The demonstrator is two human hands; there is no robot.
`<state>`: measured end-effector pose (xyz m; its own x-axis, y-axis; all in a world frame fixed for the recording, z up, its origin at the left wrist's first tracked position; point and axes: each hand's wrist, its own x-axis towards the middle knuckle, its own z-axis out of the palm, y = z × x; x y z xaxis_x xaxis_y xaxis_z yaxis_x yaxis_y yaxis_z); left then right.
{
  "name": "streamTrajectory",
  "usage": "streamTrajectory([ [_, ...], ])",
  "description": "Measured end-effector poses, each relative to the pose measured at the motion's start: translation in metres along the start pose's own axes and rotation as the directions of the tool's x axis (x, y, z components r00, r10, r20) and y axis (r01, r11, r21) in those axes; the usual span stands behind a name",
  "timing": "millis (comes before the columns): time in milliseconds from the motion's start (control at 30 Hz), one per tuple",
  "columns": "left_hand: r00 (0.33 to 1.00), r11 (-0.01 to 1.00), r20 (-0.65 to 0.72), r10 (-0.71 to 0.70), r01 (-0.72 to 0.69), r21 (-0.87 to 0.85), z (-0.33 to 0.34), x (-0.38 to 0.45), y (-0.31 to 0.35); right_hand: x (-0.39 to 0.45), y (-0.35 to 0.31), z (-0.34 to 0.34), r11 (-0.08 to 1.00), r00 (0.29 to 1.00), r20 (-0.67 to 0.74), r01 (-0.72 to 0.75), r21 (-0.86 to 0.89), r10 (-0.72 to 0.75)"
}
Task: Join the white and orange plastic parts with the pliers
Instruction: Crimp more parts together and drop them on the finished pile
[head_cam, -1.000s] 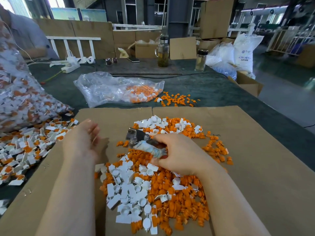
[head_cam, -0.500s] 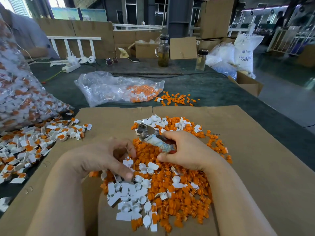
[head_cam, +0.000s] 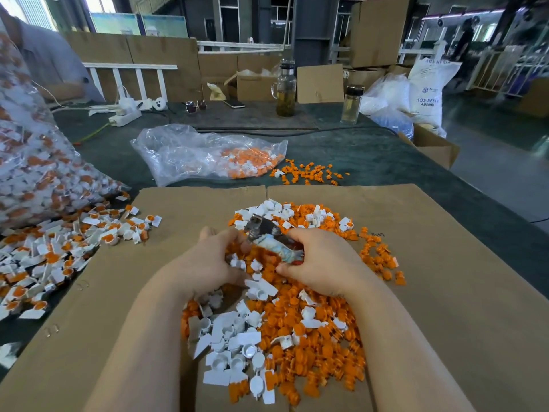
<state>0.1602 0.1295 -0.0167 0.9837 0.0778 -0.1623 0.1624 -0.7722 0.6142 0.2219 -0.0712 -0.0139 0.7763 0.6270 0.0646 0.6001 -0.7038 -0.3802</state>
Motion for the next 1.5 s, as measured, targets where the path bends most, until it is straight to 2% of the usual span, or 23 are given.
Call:
streamTrajectory([
  [67,0.999,1.000,-0.045,-0.013,0.012,-0.012,-0.002,0.000,0.001,0.001,0.003,-0.001,0.999,0.999,-0.027,-0.032,0.008,0.032],
  [133,0.999,0.996,-0.020,-0.031,0.030,-0.088,-0.013,-0.006,-0.002,0.000,0.005,-0.007,0.998,0.999,-0.019,-0.029,0.056,0.030],
  [233,0.983,0.982,0.183,0.006,0.029,-0.188,-0.030,-0.022,-0.005,-0.002,0.005,-0.013,0.990,1.000,0.022,0.019,0.143,-0.023],
  [300,0.957,0.994,0.289,0.024,0.009,-0.111,-0.030,-0.025,-0.003,-0.004,0.003,-0.013,0.989,0.997,0.056,0.040,0.144,-0.048],
  [433,0.935,0.992,0.354,-0.016,-0.030,0.123,-0.015,-0.017,0.010,-0.004,0.002,-0.011,0.994,0.996,0.079,0.039,0.105,-0.048],
  [567,0.946,0.985,0.323,0.014,-0.069,0.160,-0.009,-0.014,0.013,-0.003,0.005,-0.011,0.995,0.997,0.071,0.000,0.103,-0.007],
  [667,0.976,0.988,0.212,0.055,-0.083,0.129,-0.005,-0.011,0.012,-0.003,0.007,-0.011,0.994,0.999,0.051,-0.014,0.105,0.009],
  [833,0.994,0.988,0.077,-0.080,0.069,0.141,-0.012,-0.013,0.005,-0.003,0.013,-0.014,0.986,0.997,0.054,-0.061,0.156,0.053],
  [933,0.973,0.966,0.102,-0.209,0.189,0.175,-0.023,-0.018,-0.003,-0.006,0.015,-0.016,0.981,0.993,0.091,-0.095,0.168,0.080],
  [1067,0.923,0.943,0.228,-0.309,0.268,0.196,-0.029,-0.021,-0.005,-0.008,0.016,-0.017,0.968,0.977,0.148,-0.181,0.172,0.157],
  [1200,0.924,0.946,0.229,-0.306,0.267,0.187,-0.027,-0.019,-0.001,-0.007,0.017,-0.016,0.970,0.974,0.114,-0.209,0.125,0.195],
  [1333,0.945,0.969,0.217,-0.245,0.244,0.034,-0.024,-0.012,0.003,-0.002,0.016,-0.008,0.976,0.976,0.052,-0.215,0.048,0.212],
  [1500,0.984,0.986,0.059,-0.169,0.169,0.011,-0.007,-0.003,0.007,0.004,0.015,0.001,0.978,0.978,-0.021,-0.208,-0.007,0.208],
])
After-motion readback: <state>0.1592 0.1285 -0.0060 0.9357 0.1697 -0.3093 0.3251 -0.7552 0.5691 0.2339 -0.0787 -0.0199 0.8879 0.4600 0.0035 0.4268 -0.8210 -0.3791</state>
